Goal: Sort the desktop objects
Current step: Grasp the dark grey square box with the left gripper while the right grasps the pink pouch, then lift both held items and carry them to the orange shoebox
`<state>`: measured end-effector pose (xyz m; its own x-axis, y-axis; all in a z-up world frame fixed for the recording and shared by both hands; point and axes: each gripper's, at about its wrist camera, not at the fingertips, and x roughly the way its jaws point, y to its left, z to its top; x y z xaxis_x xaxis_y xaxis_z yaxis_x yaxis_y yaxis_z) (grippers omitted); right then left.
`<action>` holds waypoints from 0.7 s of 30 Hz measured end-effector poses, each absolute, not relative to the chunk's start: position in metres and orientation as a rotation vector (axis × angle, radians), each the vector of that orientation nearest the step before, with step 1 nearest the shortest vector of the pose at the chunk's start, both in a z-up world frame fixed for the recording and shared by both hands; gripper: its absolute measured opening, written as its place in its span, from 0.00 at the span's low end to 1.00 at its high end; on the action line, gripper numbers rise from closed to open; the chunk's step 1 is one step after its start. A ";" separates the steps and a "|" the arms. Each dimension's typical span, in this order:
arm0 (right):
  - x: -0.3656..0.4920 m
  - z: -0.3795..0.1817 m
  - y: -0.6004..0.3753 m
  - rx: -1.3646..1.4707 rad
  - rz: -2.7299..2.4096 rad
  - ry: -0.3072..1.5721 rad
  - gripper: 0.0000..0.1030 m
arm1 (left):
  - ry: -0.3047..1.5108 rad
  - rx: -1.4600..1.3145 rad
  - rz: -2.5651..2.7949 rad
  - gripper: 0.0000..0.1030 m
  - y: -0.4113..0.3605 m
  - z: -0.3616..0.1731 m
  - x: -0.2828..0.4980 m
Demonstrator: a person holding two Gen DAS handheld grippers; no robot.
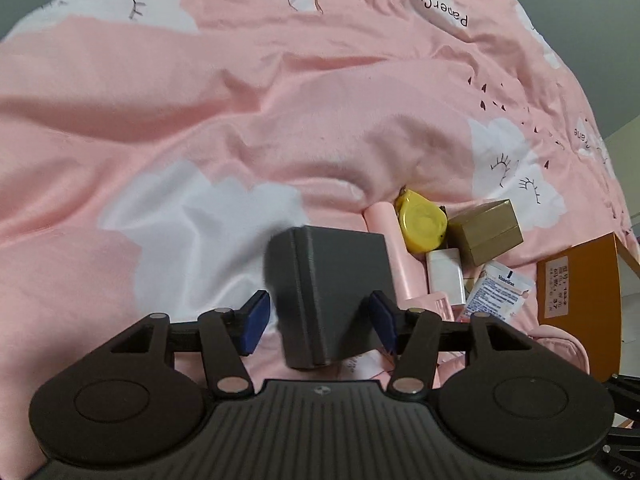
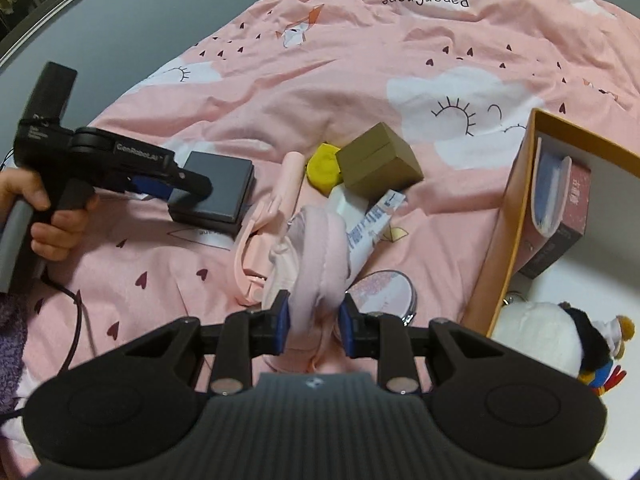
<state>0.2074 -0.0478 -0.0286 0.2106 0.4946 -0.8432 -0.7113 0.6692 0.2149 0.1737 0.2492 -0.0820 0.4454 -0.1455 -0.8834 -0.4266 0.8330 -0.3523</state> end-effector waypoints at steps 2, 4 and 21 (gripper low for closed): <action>0.207 -0.029 -0.045 -0.243 0.849 1.060 0.26 | 1.112 -0.595 0.190 0.63 0.248 -0.085 0.175; 0.206 -0.027 -0.045 -0.244 0.850 1.057 0.26 | 1.094 -0.591 0.194 0.58 0.246 -0.083 0.173; 0.203 -0.009 -0.049 -0.194 0.837 1.008 0.22 | 0.961 -0.482 0.111 0.36 0.208 -0.045 0.171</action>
<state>0.2027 -0.0491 -0.0094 0.2601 0.5283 -0.8082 -0.6972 0.6818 0.2213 0.1707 0.2079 -0.0450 0.5759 -0.1191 -0.8088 -0.3011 0.8889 -0.3453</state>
